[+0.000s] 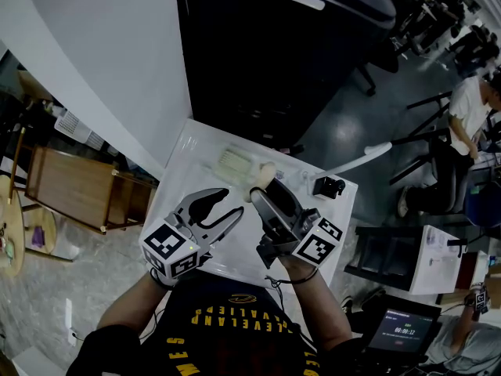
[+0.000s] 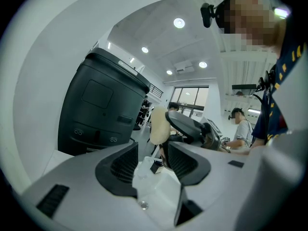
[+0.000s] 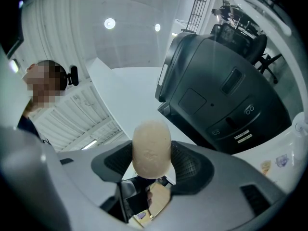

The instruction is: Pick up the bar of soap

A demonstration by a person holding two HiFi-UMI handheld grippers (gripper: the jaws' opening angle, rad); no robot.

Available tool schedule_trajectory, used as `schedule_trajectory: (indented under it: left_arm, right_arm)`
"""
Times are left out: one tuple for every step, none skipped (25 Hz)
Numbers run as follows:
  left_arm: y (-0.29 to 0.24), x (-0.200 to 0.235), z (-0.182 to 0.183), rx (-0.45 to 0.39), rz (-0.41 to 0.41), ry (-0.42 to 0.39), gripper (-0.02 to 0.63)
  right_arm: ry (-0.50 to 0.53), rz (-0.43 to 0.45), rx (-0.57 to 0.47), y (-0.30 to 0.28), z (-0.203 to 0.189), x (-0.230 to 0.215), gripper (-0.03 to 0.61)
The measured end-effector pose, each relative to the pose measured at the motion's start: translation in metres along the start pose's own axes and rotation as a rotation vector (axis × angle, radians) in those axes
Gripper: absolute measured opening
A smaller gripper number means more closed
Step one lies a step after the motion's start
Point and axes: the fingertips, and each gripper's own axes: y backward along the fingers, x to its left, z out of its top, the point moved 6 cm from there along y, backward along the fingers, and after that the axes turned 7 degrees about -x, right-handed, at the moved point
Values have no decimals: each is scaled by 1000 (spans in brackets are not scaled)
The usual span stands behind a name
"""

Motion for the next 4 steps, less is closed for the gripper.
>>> schedule_trajectory:
  left_arm:
    - [0,0,0,0,1,1,207]
    - [0,0,0,0,2,2,207]
    - [0,0,-1,0,2,3,207]
    - [0,0,-1,-1,3,4,207]
  right_arm:
    - [1,-1,1,0,0,0,267]
    - [1,-1,1,0,0,0,267]
    - [1,-1,1,0,0,0,267]
    - [2,-2,1,1,0,0,267]
